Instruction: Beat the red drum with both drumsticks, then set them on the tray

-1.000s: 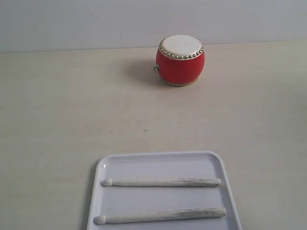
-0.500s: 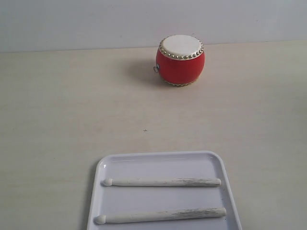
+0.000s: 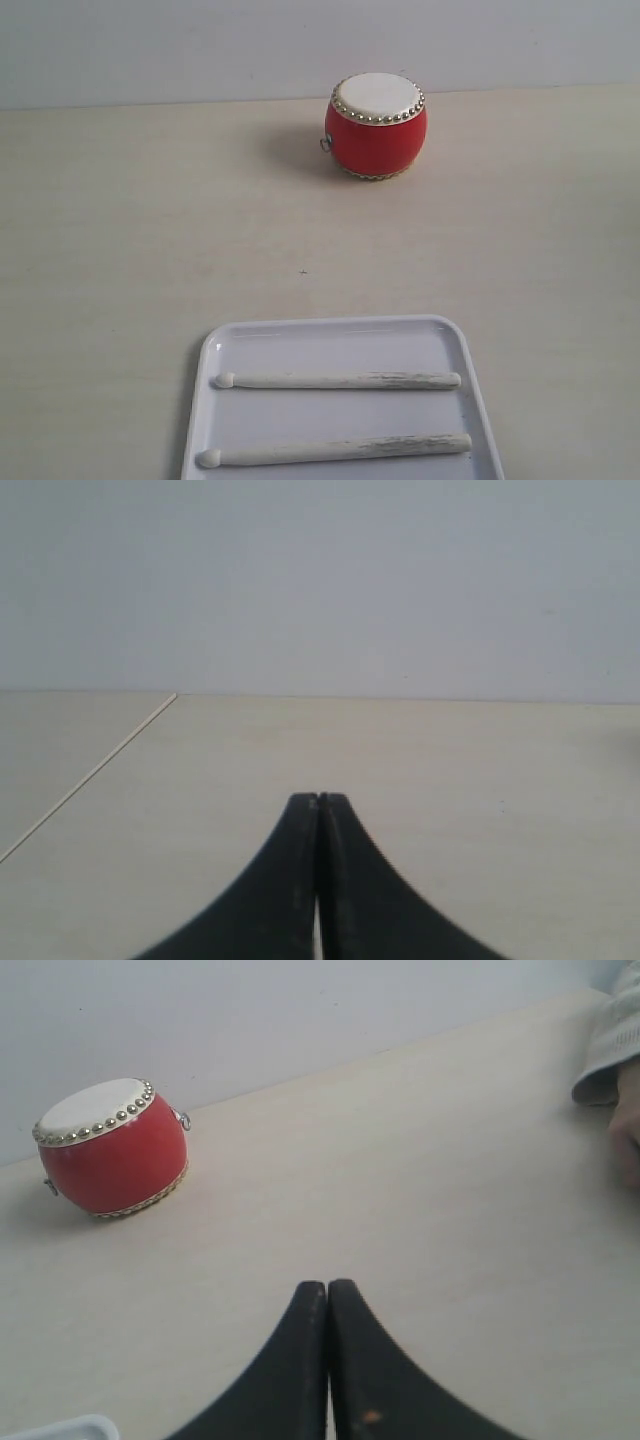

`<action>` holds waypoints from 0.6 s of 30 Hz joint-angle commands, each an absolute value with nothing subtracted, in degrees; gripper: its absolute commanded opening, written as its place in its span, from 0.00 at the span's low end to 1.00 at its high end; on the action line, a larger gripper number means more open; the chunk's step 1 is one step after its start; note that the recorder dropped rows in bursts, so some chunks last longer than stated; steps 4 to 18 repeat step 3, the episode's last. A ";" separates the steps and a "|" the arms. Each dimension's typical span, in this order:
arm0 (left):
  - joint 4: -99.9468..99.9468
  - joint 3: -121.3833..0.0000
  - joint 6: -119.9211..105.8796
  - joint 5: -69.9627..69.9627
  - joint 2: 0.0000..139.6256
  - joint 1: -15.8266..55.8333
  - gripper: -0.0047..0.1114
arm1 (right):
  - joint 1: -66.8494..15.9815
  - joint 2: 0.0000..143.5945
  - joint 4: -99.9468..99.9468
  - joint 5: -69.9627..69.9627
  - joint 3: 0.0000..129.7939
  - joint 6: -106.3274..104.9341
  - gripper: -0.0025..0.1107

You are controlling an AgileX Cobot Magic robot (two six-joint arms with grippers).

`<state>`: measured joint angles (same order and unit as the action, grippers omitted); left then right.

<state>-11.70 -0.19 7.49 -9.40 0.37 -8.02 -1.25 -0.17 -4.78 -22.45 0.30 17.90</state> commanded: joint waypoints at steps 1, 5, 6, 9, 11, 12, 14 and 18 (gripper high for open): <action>-11.84 0.00 7.83 -8.86 0.00 -8.20 0.04 | -0.94 0.00 -5.11 -21.47 0.00 18.09 0.02; -11.84 0.00 7.83 -8.86 0.00 -8.20 0.04 | -0.94 0.00 -5.11 -21.47 0.00 18.09 0.02; -11.84 0.00 7.83 -8.86 0.00 -8.20 0.04 | -0.94 0.00 -5.11 -21.47 0.00 18.09 0.02; -11.84 0.00 7.83 -8.86 0.00 -8.20 0.04 | -0.94 0.00 -5.11 -21.47 0.00 18.09 0.02; -11.84 0.00 7.83 -8.86 0.00 -8.20 0.04 | -0.94 0.00 -5.11 -21.47 0.00 18.09 0.02; -11.84 0.00 7.83 -8.86 0.00 -8.20 0.04 | -0.94 0.00 -5.11 -21.47 0.00 18.09 0.02; -11.84 0.00 7.83 -8.86 0.00 -8.20 0.04 | -0.94 0.00 -5.11 -21.47 0.00 18.09 0.02; -11.84 0.00 7.83 -8.86 0.00 -8.20 0.04 | -0.94 0.00 -5.11 -21.47 0.00 18.09 0.02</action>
